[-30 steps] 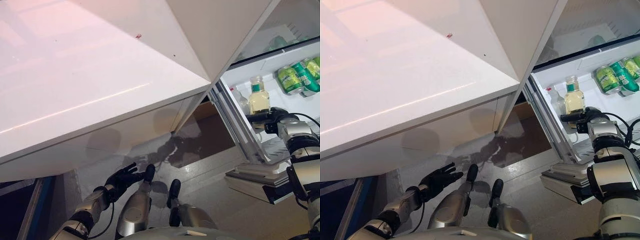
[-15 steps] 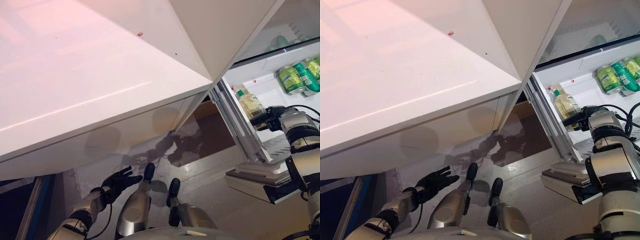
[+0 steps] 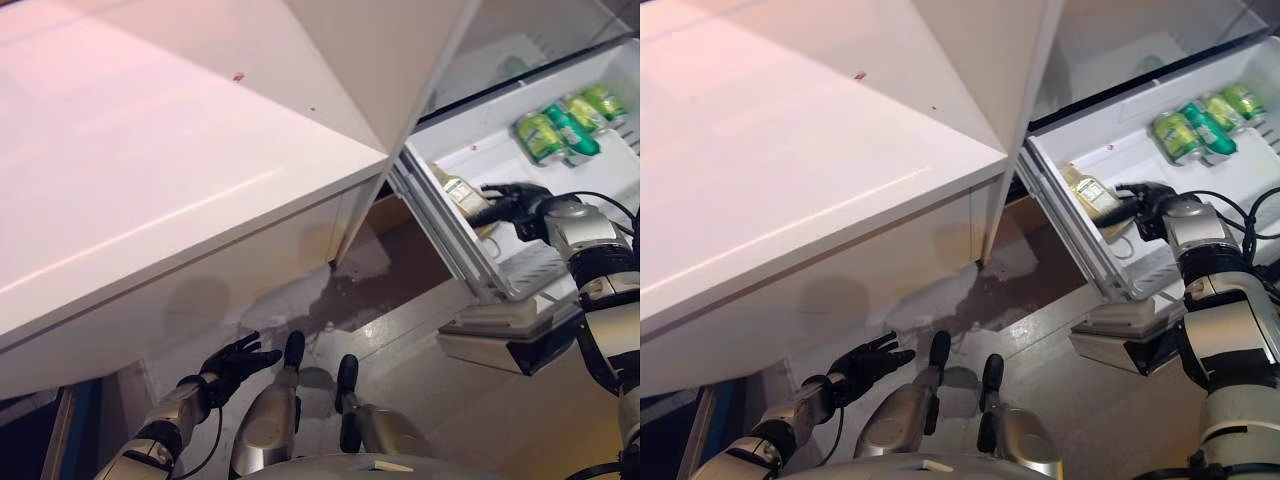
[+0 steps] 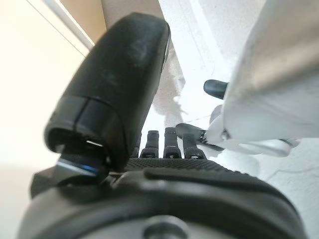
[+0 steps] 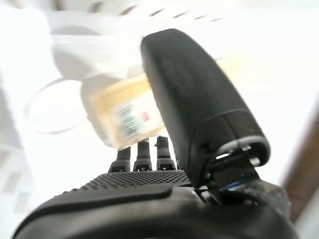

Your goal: Put drinks into fridge and close the fridge

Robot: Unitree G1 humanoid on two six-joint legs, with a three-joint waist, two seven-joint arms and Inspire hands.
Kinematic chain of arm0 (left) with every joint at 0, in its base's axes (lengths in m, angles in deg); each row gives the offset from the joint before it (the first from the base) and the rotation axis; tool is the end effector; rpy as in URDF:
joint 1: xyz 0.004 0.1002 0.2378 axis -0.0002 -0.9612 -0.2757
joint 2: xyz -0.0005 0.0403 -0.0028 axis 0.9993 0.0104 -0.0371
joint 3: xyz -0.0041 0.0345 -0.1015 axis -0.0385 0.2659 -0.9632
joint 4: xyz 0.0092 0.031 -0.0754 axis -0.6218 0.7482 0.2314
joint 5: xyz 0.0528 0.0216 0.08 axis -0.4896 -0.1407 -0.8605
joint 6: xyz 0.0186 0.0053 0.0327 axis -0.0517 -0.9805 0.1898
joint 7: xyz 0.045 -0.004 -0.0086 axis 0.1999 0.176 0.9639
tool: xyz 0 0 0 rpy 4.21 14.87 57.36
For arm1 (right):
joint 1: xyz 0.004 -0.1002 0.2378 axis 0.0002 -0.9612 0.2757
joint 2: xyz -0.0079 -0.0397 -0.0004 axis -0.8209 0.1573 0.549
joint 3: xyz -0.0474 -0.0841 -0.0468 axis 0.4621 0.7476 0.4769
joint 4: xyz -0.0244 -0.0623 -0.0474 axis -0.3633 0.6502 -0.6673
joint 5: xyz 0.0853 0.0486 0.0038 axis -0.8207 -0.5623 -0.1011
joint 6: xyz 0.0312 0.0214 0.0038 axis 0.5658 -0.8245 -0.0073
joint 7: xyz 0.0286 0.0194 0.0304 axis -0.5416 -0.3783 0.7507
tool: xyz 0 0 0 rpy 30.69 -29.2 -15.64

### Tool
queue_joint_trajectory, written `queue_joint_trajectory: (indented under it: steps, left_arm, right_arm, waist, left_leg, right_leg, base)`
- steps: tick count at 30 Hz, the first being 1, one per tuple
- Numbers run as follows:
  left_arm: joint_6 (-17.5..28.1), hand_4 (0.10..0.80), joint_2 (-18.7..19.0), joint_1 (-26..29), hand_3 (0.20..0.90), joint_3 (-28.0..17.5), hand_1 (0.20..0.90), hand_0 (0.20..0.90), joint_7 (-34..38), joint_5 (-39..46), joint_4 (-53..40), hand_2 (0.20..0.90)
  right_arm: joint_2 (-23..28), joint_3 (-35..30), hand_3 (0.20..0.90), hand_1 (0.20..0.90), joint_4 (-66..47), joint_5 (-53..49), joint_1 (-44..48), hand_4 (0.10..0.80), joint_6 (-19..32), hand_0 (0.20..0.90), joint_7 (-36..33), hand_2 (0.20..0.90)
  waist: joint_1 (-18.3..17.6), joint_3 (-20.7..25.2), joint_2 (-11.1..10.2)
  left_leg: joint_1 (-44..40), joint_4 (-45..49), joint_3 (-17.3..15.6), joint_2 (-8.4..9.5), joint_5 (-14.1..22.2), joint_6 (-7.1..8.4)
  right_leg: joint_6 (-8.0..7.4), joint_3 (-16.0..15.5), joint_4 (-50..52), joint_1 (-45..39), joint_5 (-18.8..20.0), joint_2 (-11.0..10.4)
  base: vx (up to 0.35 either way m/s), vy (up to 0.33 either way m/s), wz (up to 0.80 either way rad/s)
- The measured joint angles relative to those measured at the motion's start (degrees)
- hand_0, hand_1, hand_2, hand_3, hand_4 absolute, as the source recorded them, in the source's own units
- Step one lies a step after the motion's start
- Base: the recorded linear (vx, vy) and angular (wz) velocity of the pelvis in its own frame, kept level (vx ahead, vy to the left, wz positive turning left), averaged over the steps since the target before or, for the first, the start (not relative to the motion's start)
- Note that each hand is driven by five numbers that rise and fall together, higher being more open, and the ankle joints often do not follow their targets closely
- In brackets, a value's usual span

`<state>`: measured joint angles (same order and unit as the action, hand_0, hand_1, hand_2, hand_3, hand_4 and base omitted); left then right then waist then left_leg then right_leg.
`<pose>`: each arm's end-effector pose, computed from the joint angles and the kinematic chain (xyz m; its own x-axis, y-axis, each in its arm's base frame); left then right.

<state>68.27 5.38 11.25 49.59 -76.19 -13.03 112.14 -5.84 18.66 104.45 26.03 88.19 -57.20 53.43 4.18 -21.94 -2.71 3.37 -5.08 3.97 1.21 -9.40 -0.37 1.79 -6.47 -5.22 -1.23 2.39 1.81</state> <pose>0.1591 0.2463 -0.0759 0.6532 -0.0941 -0.7513 -0.1219 0.9662 -0.2270 0.3295 -0.2947 0.1857 0.9380 -0.1550 -0.3100 -0.0221 0.8660 -0.4996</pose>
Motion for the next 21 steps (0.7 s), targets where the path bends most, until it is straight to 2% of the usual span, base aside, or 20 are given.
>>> queue_joint_trajectory:
  steps: [4, 7, 10, 12, 16, 20, 21]
  left_arm:
    - [0.04, 0.800, -0.41, -1.25, 0.900, -0.85, 0.900, 0.900, 0.22, -0.03, 0.02, 0.900]
    - [0.06, 0.800, -1.04, -3.28, 0.900, -1.03, 0.900, 0.900, 0.67, -0.03, 0.28, 0.900]
    - [0.15, 0.800, -1.71, -4.12, 0.900, -2.54, 0.900, 0.900, 0.71, -0.03, 1.70, 0.900]
    - [0.25, 0.800, -2.17, -4.52, 0.900, -2.77, 0.900, 0.900, 0.69, -0.06, 2.47, 0.900]
    - [0.39, 0.800, -3.24, -6.21, 0.900, -2.98, 0.900, 0.900, 0.54, -0.08, 2.74, 0.900]
    - [0.35, 0.800, -5.22, -7.69, 0.900, -2.81, 0.900, 0.900, 0.16, -1.29, 4.60, 0.900]
    - [0.31, 0.800, -5.63, -8.15, 0.900, -2.77, 0.900, 0.900, 0.15, -1.53, 4.65, 0.900]
  right_arm:
    - [4.31, -0.12, 0.900, 0.900, -6.99, -0.36, -0.09, 0.800, 1.50, 0.900, -0.17, 0.900]
    - [8.69, -4.08, 0.900, 0.900, -11.01, -1.70, -0.42, 0.800, 1.81, 0.900, -1.06, 0.900]
    - [10.30, -8.94, 0.900, 0.900, -12.32, -6.02, -1.20, 0.800, 2.22, 0.900, -4.28, 0.900]
    - [10.44, -15.27, 0.900, 0.900, -13.93, -10.35, -3.86, 0.800, 5.60, 0.900, -10.27, 0.900]
    - [9.17, -23.28, 0.900, 0.900, -18.58, -16.23, -12.23, 0.800, 14.89, 0.900, -21.22, 0.900]
    - [1.42, -31.24, 0.900, 0.900, -20.58, -20.96, -19.23, 0.800, 26.67, 0.900, -31.13, 0.900]
    - [0.18, -32.11, 0.900, 0.900, -20.60, -21.84, -20.21, 0.800, 28.28, 0.900, -31.82, 0.900]
  waist:
    - [-0.30, 0.55, -0.23]
    - [-1.60, 0.99, -0.62]
    - [-2.82, 2.43, -1.27]
    - [-3.71, 3.78, -1.57]
    - [-5.02, 8.75, -1.38]
    - [-6.92, 12.06, -0.43]
    - [-7.14, 12.73, -0.13]
  left_leg:
    - [-1.40, 0.00, -2.02, -0.17, 0.60, -0.10]
    - [-2.93, 0.00, -3.72, 0.03, 1.27, -0.61]
    - [-3.35, 0.01, -4.66, 0.02, 1.56, -0.70]
    - [-4.67, -0.01, -5.47, -0.11, 2.18, -0.70]
    - [-5.30, -0.03, -6.82, -0.22, 3.06, -0.60]
    - [-7.39, -0.06, -8.04, -0.10, 4.00, -0.75]
    - [-7.50, -0.05, -8.29, -0.09, 4.15, -0.80]
  right_leg:
    - [0.12, 1.92, 0.00, -0.55, 0.15, 0.00]
    - [-0.09, 3.82, 0.00, -1.44, 0.34, -0.27]
    - [-0.20, 4.72, 0.00, -1.55, 0.41, -0.31]
    - [-0.25, 5.94, -0.01, -2.50, 0.36, -0.23]
    - [-0.49, 7.55, -0.02, -2.54, 0.15, -0.14]
    - [-1.01, 8.63, -0.05, -4.18, -0.38, -0.31]
    - [-1.01, 8.83, -0.04, -4.21, -0.39, -0.35]
  base:
    - [0.030, 0.075, -0.26]
    - [0.078, 0.052, -0.27]
    - [0.093, 0.045, -0.25]
    - [0.082, 0.044, -0.21]
    - [0.082, 0.034, -0.20]
    - [0.110, 0.023, -0.16]
    - [0.126, 0.004, -0.22]
